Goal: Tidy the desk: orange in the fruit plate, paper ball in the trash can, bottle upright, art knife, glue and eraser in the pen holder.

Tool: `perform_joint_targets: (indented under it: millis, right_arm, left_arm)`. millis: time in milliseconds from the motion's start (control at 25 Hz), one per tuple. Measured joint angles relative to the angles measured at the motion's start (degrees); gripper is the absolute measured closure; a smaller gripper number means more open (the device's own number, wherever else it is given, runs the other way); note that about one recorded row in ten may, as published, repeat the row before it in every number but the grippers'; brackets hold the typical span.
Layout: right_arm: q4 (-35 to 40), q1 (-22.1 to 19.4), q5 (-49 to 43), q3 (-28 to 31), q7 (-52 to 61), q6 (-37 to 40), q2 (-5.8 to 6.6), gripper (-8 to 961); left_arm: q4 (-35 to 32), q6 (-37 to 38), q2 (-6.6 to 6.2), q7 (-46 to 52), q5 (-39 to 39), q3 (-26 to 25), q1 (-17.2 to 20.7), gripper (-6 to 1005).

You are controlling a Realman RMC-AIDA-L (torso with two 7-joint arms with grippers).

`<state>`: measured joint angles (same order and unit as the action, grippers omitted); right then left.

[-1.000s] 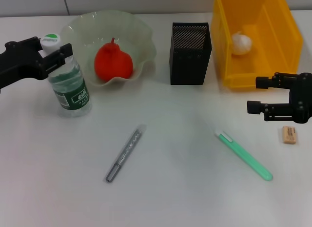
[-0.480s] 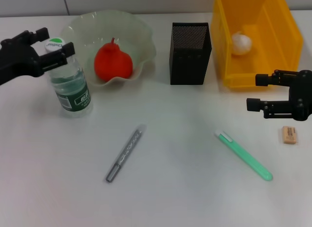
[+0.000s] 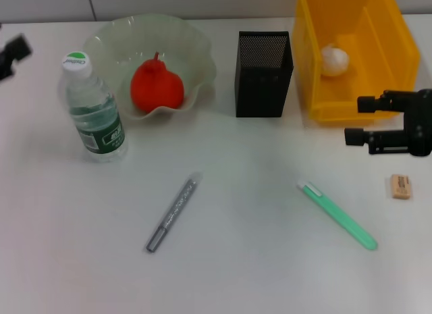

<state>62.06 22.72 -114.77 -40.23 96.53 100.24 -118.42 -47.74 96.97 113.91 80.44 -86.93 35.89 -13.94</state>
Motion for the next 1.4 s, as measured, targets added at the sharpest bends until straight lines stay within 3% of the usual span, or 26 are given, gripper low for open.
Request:
perform_joint_targets:
  millis: [200, 280, 400, 480, 560, 720, 800, 840, 1000, 1200, 1400]
  right_arm:
    - [10.8, 0.7, -3.3, -4.1, 11.5, 1.5, -0.47, 157]
    - [15.4, 0.8, -3.8, -7.2, 17.3, 1.7, -0.38, 157]
    - [25.4, 3.2, -10.2, -13.4, 32.2, 3.3, -0.18, 157]
    - [27.1, 4.5, -13.2, -14.9, 36.7, 4.4, -0.08, 157]
    - [29.4, 9.5, -22.9, -19.5, 47.3, 7.7, -0.02, 156]
    - [28.5, 13.9, -31.2, -25.1, 53.8, 10.1, -0.57, 156]
    - [26.4, 16.2, -36.3, -32.4, 59.5, 9.5, -0.77, 156]
    - [26.4, 16.2, -36.3, -32.4, 59.5, 9.5, -0.77, 156]
    - [19.7, 18.8, -38.9, -44.0, 67.0, 4.3, -0.95, 156]
    - [11.3, 22.1, -39.9, -49.5, 70.0, -0.1, -1.12, 157]
    - [7.6, 22.8, -39.8, -52.6, 71.3, -4.6, -1.19, 156]
  left_arm:
    - [7.2, 8.0, -3.02, -6.5, -2.3, 0.1, 1.0, 138]
    - [9.6, 9.7, -3.57, -8.9, -4.2, 0.1, 1.3, 138]
    - [10.7, 10.0, -3.35, -10.6, -6.6, -0.1, 1.5, 138]
    - [10.8, 10.0, -2.84, -11.4, -8.2, -0.3, 1.6, 138]
    - [11.1, 9.7, -2.35, -12.3, -9.2, -0.3, 1.6, 138]
    - [11.2, 9.6, -1.98, -13.5, -9.8, -0.1, 1.4, 138]
    - [11.2, 9.6, -1.92, -13.7, -9.8, 0.2, 1.1, 138]
    - [11.2, 9.6, -1.92, -13.7, -9.8, 0.2, 1.1, 138]
    - [11.1, 9.6, -2.03, -14.5, -9.8, 0.2, 1.0, 138]
    - [11.2, 9.5, -2.20, -15.8, -9.8, 0.2, 0.9, 138]
    - [11.2, 9.3, -2.21, -15.9, -9.9, 0.2, 0.9, 138]
